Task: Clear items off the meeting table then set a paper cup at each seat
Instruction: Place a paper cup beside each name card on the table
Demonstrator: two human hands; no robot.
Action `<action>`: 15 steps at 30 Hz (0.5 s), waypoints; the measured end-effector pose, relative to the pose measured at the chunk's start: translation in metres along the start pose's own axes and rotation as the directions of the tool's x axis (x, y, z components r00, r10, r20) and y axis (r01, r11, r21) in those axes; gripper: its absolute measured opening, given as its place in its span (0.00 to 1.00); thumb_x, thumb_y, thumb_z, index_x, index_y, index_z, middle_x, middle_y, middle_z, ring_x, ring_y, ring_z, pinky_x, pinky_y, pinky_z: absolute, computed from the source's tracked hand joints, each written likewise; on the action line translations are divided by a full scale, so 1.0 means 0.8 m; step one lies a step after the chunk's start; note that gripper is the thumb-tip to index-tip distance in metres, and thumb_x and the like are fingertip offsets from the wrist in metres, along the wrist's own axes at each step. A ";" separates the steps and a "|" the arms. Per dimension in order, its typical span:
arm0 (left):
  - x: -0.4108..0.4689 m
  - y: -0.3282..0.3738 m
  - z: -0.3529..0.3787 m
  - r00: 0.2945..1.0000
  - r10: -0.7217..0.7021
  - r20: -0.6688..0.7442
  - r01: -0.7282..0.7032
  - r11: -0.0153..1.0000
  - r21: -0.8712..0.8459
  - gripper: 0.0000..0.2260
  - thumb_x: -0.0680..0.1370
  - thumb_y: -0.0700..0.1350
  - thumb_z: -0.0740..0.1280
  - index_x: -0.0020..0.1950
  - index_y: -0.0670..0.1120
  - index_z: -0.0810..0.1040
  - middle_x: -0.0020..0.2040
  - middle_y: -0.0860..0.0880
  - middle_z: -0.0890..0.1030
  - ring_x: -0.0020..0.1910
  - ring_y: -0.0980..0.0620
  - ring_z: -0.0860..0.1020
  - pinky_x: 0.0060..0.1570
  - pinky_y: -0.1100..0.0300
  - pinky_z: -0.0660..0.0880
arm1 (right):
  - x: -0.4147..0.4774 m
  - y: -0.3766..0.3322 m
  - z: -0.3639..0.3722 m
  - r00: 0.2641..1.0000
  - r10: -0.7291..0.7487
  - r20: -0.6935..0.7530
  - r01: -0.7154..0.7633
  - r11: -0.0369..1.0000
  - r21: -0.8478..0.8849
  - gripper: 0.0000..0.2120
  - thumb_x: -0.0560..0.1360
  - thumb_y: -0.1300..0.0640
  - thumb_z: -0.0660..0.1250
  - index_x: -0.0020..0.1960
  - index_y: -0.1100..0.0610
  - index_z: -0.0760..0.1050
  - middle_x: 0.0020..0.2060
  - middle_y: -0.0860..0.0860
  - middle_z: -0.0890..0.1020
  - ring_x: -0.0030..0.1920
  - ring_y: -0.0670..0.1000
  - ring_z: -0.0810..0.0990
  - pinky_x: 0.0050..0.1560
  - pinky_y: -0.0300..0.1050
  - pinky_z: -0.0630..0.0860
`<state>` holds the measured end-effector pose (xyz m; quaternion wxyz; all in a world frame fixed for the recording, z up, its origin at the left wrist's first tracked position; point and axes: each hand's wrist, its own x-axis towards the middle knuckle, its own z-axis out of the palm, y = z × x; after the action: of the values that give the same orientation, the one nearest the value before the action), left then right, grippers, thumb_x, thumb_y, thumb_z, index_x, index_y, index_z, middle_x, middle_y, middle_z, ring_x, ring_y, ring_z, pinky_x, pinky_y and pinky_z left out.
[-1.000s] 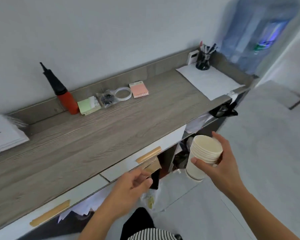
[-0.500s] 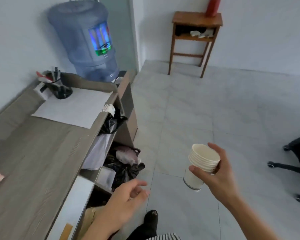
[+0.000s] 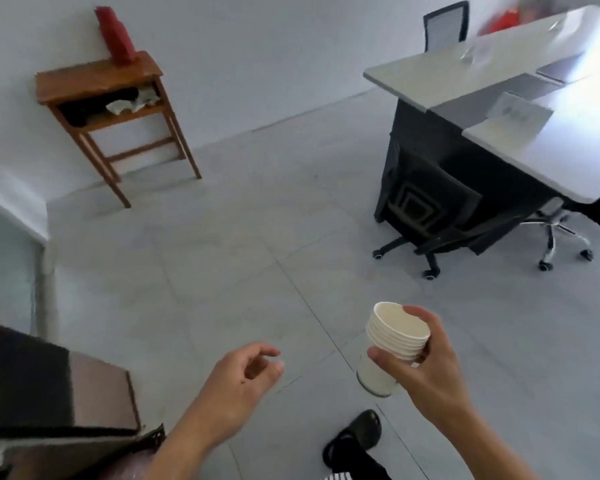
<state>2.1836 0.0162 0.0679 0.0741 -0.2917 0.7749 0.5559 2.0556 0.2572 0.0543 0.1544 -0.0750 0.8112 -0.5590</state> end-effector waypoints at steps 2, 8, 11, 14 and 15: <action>0.044 0.034 0.027 0.998 0.010 0.069 -0.012 0.999 0.034 0.17 0.66 0.60 0.69 0.50 0.53 0.81 0.39 0.51 0.82 0.47 0.46 0.82 0.57 0.47 0.78 | 0.036 0.009 -0.028 0.999 0.015 -0.051 -0.014 1.000 0.020 0.33 0.62 0.53 0.81 0.60 0.42 0.68 0.49 0.45 0.78 0.48 0.50 0.79 0.49 0.55 0.81; 0.170 0.154 0.110 0.970 0.061 0.234 -0.093 0.987 0.130 0.13 0.71 0.59 0.70 0.52 0.55 0.80 0.44 0.49 0.83 0.47 0.52 0.82 0.57 0.54 0.78 | 0.152 0.018 -0.126 0.978 0.035 -0.205 -0.019 0.997 0.079 0.33 0.62 0.56 0.81 0.61 0.46 0.68 0.50 0.44 0.77 0.49 0.50 0.78 0.46 0.50 0.80; 0.226 0.204 0.152 0.953 0.116 0.280 -0.160 0.977 0.142 0.08 0.77 0.52 0.68 0.55 0.55 0.79 0.44 0.53 0.82 0.46 0.57 0.81 0.50 0.64 0.76 | 0.202 0.026 -0.175 0.964 0.033 -0.262 -0.011 0.996 0.086 0.33 0.60 0.53 0.82 0.59 0.43 0.68 0.51 0.44 0.76 0.50 0.50 0.77 0.44 0.48 0.80; 0.273 0.246 0.186 0.926 0.120 0.358 -0.190 0.968 0.165 0.07 0.77 0.52 0.68 0.56 0.56 0.78 0.45 0.54 0.82 0.47 0.60 0.80 0.47 0.70 0.73 | 0.240 0.033 -0.215 0.939 0.054 -0.338 -0.018 0.994 0.110 0.33 0.59 0.52 0.82 0.57 0.39 0.68 0.51 0.44 0.76 0.49 0.49 0.78 0.43 0.50 0.80; 0.292 0.258 0.197 0.916 0.111 0.385 -0.192 0.965 0.179 0.07 0.78 0.52 0.68 0.56 0.57 0.78 0.46 0.53 0.82 0.47 0.59 0.80 0.47 0.71 0.73 | 0.253 0.038 -0.228 0.933 0.071 -0.354 -0.030 0.992 0.119 0.33 0.60 0.53 0.82 0.57 0.39 0.68 0.50 0.45 0.77 0.48 0.49 0.78 0.43 0.52 0.81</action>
<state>1.8492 0.1163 0.0756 0.2070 -0.1103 0.8221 0.5188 1.8057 0.3695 0.0522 0.0227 0.0576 0.7950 -0.6035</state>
